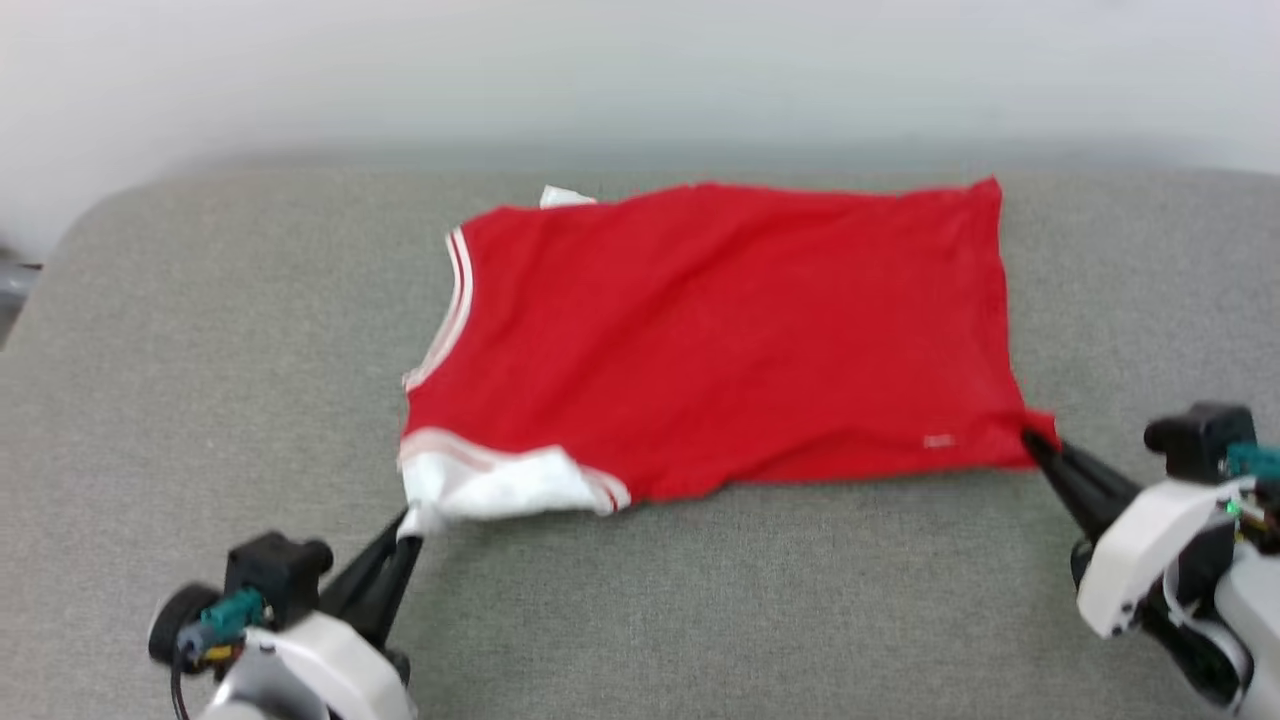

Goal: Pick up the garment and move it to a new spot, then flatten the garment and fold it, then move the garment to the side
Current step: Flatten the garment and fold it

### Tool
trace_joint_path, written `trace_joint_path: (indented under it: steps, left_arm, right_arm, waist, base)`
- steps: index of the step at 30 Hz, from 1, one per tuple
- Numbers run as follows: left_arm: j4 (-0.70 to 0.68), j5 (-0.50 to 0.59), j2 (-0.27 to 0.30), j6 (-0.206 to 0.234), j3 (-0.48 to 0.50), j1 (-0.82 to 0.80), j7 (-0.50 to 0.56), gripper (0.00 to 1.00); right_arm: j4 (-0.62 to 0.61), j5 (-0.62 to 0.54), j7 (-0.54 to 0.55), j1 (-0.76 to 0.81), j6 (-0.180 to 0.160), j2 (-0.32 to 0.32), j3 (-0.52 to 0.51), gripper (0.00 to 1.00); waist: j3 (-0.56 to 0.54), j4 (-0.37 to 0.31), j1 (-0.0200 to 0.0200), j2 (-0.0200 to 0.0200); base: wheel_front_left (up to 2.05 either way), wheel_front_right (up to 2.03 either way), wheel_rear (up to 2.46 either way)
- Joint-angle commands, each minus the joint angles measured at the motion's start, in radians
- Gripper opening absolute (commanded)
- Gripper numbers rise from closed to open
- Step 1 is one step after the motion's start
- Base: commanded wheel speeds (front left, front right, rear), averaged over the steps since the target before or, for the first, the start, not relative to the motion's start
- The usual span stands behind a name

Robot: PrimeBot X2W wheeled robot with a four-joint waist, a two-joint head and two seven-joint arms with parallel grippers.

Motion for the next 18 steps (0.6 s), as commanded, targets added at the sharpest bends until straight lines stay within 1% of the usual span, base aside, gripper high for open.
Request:
trace_joint_path:
  steps: [1, 4, 11, 16, 18]
  left_arm:
    - [-0.003, -0.007, 0.007, 0.002, -0.005, 0.022, 0.006, 0.00]
    - [-0.013, -0.063, 0.002, -0.022, -0.020, 0.095, 0.031, 0.00]
    - [-0.030, -0.136, 0.021, -0.016, -0.039, 0.216, 0.072, 0.00]
    - [-0.060, -0.190, 0.043, -0.029, -0.053, 0.279, 0.123, 0.00]
    - [-0.073, -0.213, 0.041, -0.031, -0.057, 0.299, 0.139, 0.00]
  right_arm:
    - [-0.003, 0.014, -0.003, 0.025, -0.002, -0.007, -0.002, 0.00]
    - [-0.009, 0.033, -0.006, 0.094, -0.002, -0.020, -0.003, 0.00]
    - [-0.032, 0.070, -0.004, 0.238, -0.002, -0.060, -0.014, 0.00]
    - [-0.065, 0.102, -0.005, 0.323, -0.002, -0.084, -0.047, 0.00]
    - [-0.083, 0.111, 0.003, 0.358, -0.002, -0.093, -0.057, 0.00]
  waist:
    - [-0.030, 0.005, 0.0003, -0.0001]
    - [-0.063, 0.007, 0.0003, -0.0001]
    - [-0.126, 0.011, 0.0003, -0.0001]
    - [-0.144, 0.012, 0.0003, -0.0001]
    - [-0.147, 0.011, 0.0003, -0.0001]
  base:
    - [0.00, 0.00, 0.00]
    - [0.00, 0.00, 0.00]
    - [0.00, 0.00, 0.00]
    - [0.00, 0.00, 0.00]
    - [0.00, 0.00, 0.00]
